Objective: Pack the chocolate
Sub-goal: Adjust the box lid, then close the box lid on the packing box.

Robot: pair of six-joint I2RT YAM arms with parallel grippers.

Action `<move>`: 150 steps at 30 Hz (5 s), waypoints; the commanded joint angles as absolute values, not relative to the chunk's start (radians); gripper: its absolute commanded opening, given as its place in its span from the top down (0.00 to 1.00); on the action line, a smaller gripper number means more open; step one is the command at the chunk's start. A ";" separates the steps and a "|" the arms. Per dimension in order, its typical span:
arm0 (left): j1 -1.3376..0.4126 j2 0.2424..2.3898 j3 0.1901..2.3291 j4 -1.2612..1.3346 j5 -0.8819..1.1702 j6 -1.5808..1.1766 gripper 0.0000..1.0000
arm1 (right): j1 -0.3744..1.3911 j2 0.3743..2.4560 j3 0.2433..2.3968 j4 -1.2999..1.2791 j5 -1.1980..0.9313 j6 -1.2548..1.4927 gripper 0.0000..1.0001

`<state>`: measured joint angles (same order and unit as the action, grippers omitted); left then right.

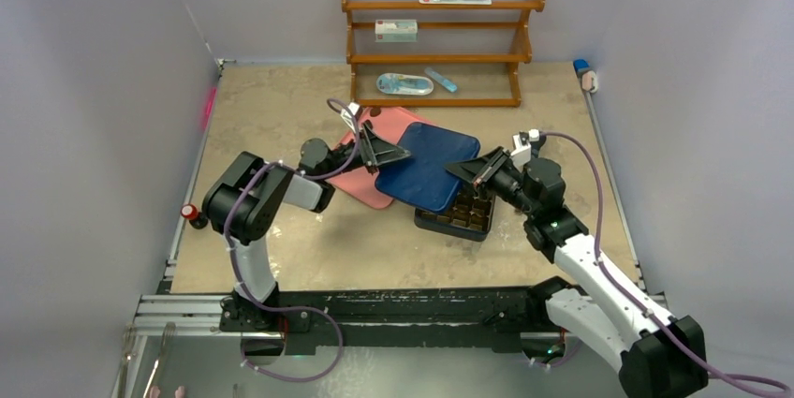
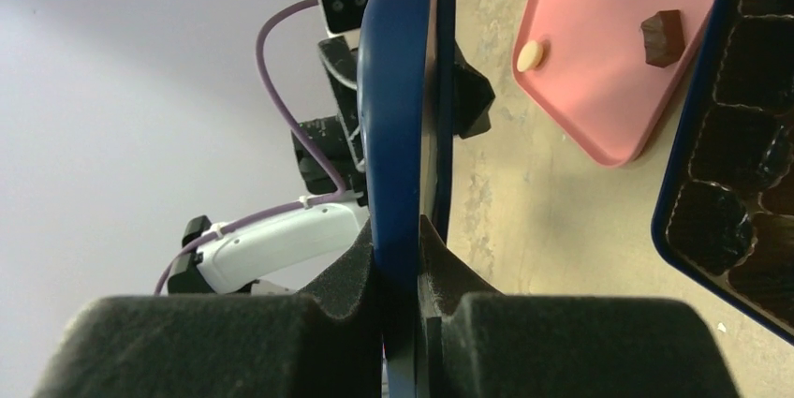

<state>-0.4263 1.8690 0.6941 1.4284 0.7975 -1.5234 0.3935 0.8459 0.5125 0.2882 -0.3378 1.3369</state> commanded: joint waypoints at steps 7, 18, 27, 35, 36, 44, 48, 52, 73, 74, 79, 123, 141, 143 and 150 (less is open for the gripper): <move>-0.471 1.929 0.779 1.509 0.849 -1.497 0.94 | 0.308 0.859 0.497 0.394 -0.450 1.355 1.00; -0.471 1.980 0.807 1.509 0.832 -1.506 1.00 | 0.283 0.823 0.627 0.048 -0.366 1.091 0.70; -0.484 2.029 0.781 1.509 0.716 -1.533 1.00 | 0.282 0.842 0.651 -0.075 -0.265 0.995 0.50; -0.567 2.067 0.759 1.509 0.512 -1.576 1.00 | 0.281 0.825 0.673 -0.171 -0.153 0.934 0.49; -0.577 2.072 0.761 1.509 0.497 -1.577 1.00 | 0.281 0.824 0.672 -0.175 -0.142 0.929 0.49; -0.620 2.086 0.749 1.508 0.413 -1.549 1.00 | 0.281 0.802 0.680 -0.255 -0.050 0.889 0.49; -0.631 2.098 0.744 1.508 0.398 -1.533 1.00 | 0.281 0.791 0.685 -0.295 -0.005 0.875 0.49; -0.638 2.106 0.741 1.508 0.384 -1.517 1.00 | 0.281 0.787 0.685 -0.321 0.026 0.868 0.49; -0.668 2.154 0.811 1.509 0.390 -1.553 1.00 | 0.280 0.805 0.685 -0.358 0.089 0.817 0.49; -0.670 2.154 0.814 1.508 0.389 -1.556 1.00 | 0.280 0.809 0.687 -0.361 0.094 0.813 0.49; -0.681 2.162 0.824 1.508 0.390 -1.570 1.00 | 0.281 0.828 0.687 -0.363 0.113 0.790 0.50; -0.719 2.171 0.785 1.509 0.381 -1.572 1.00 | 0.281 1.014 0.625 -0.266 0.149 0.758 0.50; -0.729 2.166 0.759 1.509 0.358 -1.565 1.00 | 0.280 1.064 0.608 -0.225 0.104 0.749 0.51; -0.729 2.167 0.760 1.509 0.358 -1.563 1.00 | 0.280 1.067 0.609 -0.223 0.101 0.745 0.51; -0.728 2.171 0.761 1.509 0.363 -1.562 1.00 | 0.281 1.088 0.617 -0.217 0.091 0.734 0.51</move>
